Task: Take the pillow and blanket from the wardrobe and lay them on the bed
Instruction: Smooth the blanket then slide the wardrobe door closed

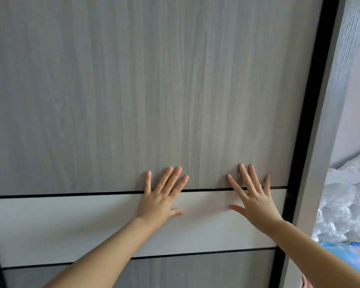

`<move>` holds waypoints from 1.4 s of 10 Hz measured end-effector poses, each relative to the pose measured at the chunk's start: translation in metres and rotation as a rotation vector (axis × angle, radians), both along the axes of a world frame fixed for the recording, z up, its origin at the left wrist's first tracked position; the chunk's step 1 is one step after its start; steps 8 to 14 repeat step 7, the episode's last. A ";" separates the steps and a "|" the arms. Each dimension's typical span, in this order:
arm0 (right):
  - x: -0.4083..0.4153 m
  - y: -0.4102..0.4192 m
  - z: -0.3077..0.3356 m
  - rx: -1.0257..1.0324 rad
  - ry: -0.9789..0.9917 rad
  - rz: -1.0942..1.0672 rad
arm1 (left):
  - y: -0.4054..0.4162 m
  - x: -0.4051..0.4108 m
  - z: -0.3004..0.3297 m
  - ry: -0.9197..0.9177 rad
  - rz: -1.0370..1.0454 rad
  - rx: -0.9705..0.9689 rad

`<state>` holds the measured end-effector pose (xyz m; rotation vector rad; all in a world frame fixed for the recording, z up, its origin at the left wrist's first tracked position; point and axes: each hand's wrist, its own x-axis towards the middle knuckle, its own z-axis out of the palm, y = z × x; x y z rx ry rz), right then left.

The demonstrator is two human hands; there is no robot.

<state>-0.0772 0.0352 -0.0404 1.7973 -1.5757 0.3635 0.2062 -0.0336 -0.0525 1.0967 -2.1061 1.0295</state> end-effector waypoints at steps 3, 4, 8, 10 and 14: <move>-0.020 -0.002 0.004 0.001 -0.022 -0.027 | 0.000 -0.022 0.005 0.023 -0.006 0.035; -0.020 -0.003 0.005 -0.004 -0.011 -0.031 | 0.002 -0.024 0.008 0.031 -0.009 0.054; -0.022 0.040 0.045 0.266 -0.306 0.100 | 0.050 -0.024 -0.032 0.009 -0.154 0.023; -0.022 0.040 0.045 0.266 -0.306 0.100 | 0.050 -0.024 -0.032 0.009 -0.154 0.023; -0.022 0.040 0.045 0.266 -0.306 0.100 | 0.050 -0.024 -0.032 0.009 -0.154 0.023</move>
